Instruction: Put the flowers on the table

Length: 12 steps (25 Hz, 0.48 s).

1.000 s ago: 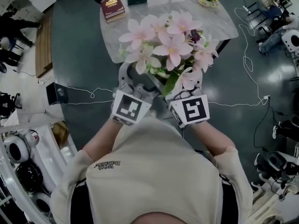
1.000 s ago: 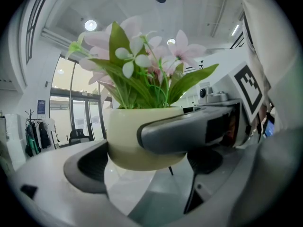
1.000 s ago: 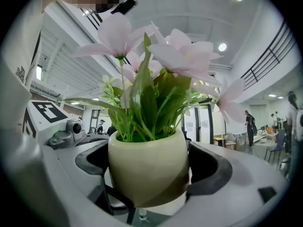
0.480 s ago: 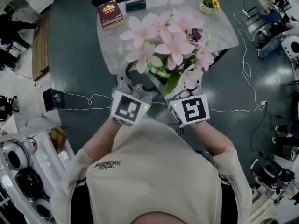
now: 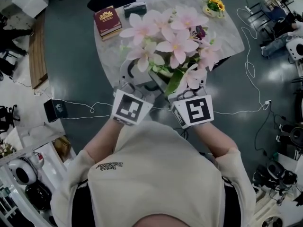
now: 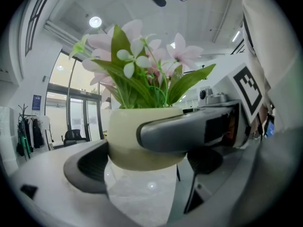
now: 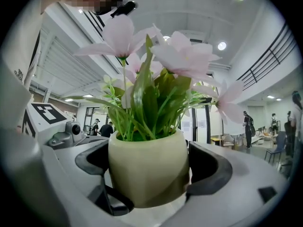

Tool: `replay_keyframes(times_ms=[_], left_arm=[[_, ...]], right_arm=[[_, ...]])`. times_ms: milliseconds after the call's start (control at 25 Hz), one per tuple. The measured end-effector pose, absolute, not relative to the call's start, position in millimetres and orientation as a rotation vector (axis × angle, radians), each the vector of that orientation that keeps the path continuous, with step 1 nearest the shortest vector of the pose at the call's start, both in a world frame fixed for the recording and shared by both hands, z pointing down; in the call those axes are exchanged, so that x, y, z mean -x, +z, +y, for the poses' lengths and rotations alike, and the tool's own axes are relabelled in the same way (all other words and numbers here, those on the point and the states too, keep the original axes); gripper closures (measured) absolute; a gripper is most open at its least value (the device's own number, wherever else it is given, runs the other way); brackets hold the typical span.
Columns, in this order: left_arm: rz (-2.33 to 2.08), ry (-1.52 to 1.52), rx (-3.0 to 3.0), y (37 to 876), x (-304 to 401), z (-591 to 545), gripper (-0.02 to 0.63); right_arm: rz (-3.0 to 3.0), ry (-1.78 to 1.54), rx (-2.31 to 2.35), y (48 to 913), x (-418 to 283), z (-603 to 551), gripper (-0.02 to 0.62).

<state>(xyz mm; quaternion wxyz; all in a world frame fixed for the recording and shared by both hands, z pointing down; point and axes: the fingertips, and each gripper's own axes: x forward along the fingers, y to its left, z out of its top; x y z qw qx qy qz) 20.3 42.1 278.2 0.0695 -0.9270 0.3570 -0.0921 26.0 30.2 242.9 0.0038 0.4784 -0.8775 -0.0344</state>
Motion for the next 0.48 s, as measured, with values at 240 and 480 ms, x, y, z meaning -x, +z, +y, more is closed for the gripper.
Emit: replay_keyframes(times_ms=[240, 480], left_arm=[[1.049, -0.266, 2.803, 272, -2, -16, 0.112], [0.992, -0.255, 2.78, 256, 11, -65, 0.112]], right_arm=[[-2.741, -0.107, -1.529, 237, -8, -27, 0.075], [-2.733, -0.135, -1.571, 221, 5, -76, 0.075]])
